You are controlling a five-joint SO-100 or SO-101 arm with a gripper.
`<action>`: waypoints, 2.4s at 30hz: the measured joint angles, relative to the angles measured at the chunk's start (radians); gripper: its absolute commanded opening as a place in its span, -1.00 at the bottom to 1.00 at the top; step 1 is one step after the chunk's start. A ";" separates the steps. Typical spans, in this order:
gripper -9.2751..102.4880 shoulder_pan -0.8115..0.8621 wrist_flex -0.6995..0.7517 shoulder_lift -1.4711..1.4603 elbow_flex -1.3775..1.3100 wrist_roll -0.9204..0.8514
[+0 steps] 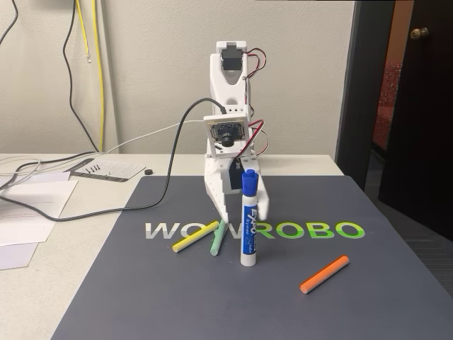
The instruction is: Pick up the blue marker.
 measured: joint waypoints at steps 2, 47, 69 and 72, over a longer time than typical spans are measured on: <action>-0.70 0.000 0.000 0.000 0.000 0.008; 0.11 -0.018 0.669 0.443 0.107 -0.006; 0.04 -0.423 0.805 0.673 0.388 0.051; 0.03 -0.423 0.838 0.676 0.400 0.031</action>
